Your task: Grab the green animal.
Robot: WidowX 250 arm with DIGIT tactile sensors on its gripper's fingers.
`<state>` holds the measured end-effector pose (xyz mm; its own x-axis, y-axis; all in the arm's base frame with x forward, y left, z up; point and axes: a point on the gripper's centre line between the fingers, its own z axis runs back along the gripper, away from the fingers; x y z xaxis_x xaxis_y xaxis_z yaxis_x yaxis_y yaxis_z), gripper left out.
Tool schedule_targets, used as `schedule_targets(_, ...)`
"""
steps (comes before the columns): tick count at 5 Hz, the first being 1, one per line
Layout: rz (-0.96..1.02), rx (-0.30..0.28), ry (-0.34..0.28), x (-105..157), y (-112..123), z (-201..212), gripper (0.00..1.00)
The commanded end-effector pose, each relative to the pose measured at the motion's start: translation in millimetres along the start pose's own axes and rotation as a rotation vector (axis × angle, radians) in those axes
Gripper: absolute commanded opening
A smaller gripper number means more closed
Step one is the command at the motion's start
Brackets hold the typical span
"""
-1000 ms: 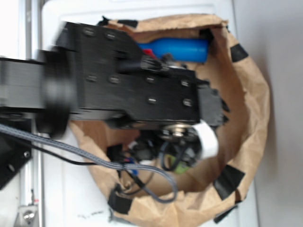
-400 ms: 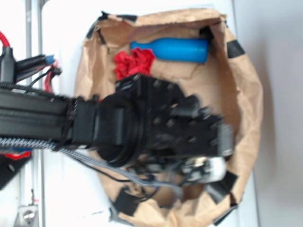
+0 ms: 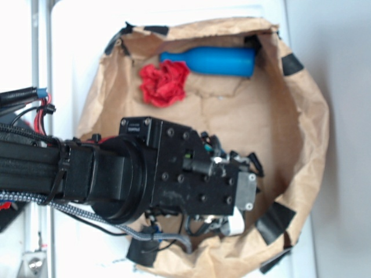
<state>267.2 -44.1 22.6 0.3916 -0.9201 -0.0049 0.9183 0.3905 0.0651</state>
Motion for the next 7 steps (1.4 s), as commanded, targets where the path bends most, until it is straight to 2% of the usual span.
schedule_targets(1, 0.047, 0.010, -0.019, 3.4, -1.3, 0.0, 0.00)
schedule_targets(2, 0.099, 0.015, -0.041, -3.7, 3.7, 11.0, 0.00)
schedule_targets(3, 0.322, 0.031, -0.147, -21.1, 14.5, 59.8, 0.00)
schedule_targets(4, 0.579, 0.005, -0.185, -37.8, 24.5, 100.9, 0.00)
schedule_targets(5, 0.839, -0.052, -0.188, -66.6, 29.7, 134.9, 0.00)
schedule_targets(6, 1.092, -0.091, -0.104, -76.3, 30.7, 158.2, 0.00)
schedule_targets(7, 1.342, -0.065, -0.081, -70.5, 16.4, 183.2, 0.00)
